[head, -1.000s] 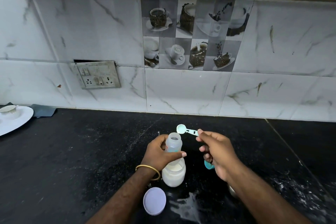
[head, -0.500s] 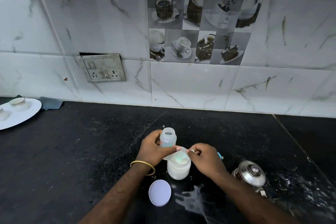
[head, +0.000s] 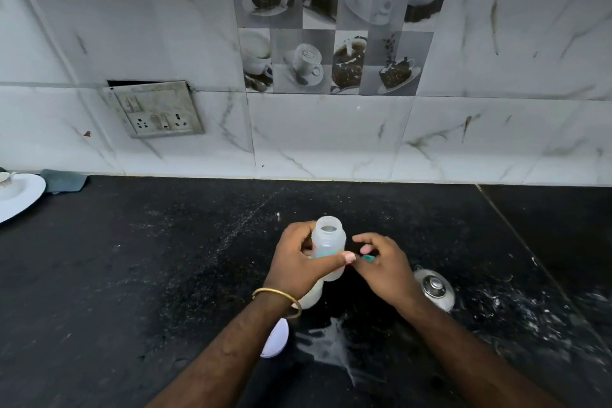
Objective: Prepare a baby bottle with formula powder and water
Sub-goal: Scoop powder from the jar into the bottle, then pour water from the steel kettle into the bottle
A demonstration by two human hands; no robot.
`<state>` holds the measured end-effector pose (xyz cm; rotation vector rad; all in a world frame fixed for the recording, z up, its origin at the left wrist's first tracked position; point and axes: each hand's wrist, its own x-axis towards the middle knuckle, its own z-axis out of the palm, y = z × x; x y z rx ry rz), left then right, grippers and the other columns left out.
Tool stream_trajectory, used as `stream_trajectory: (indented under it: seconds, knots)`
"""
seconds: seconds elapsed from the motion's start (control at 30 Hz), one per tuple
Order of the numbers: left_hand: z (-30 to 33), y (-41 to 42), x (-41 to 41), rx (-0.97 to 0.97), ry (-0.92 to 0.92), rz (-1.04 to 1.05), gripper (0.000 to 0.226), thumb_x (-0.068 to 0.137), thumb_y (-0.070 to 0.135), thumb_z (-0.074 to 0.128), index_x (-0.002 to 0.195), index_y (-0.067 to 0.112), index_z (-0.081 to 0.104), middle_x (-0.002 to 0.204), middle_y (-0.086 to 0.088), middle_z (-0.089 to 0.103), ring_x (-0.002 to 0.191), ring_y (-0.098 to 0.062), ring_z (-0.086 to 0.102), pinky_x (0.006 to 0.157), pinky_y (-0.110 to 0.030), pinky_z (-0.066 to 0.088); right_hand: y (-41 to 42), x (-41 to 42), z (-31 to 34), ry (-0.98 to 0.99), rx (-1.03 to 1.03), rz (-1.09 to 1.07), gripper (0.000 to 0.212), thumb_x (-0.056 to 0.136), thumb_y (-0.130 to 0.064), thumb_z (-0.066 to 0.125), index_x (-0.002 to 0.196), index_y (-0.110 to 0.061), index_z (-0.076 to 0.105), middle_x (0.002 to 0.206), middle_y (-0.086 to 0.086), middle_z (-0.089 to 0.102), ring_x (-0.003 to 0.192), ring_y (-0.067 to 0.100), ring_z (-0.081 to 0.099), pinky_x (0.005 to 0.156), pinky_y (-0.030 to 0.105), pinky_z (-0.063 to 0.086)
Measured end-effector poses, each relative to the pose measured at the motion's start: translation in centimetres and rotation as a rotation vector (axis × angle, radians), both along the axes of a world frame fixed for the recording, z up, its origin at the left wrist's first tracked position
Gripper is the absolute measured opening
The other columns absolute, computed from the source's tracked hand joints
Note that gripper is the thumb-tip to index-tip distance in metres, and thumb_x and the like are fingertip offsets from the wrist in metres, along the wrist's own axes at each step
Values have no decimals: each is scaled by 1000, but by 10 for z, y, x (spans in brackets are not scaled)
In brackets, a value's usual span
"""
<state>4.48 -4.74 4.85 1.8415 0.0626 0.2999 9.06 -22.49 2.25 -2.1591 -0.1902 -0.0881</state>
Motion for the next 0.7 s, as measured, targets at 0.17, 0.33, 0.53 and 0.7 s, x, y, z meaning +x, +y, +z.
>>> stream_trajectory:
  seconds: [0.17,0.33,0.53,0.7]
  knots:
    - [-26,-47,0,-14,81,-113,54,59,22,96,99,36,62,99,14,70,87,1,63,79,-13,51,-57,-4,9,-12,129,-119,33,81,-3,77,93,-33,71,87,-5,58,64,5,51,74,29,49]
    - [-64,-75,7,76,201,-136,50,60,23,94,94,35,59,95,13,70,90,-10,67,79,-16,52,-99,-8,6,54,162,-152,28,83,-7,75,94,-33,72,92,1,61,64,8,55,68,28,49]
    - [-96,-81,12,175,263,-135,48,64,25,86,105,34,61,105,14,69,99,-3,65,92,-34,55,-128,-19,3,125,154,-129,25,86,-9,70,101,-30,72,98,0,62,69,3,56,63,11,44]
    - [-102,-85,8,147,283,-151,62,65,23,83,117,41,54,120,15,64,110,0,61,99,-35,52,-155,-32,-4,147,152,-116,22,88,-13,72,98,-32,68,90,0,64,56,-1,54,55,14,45]
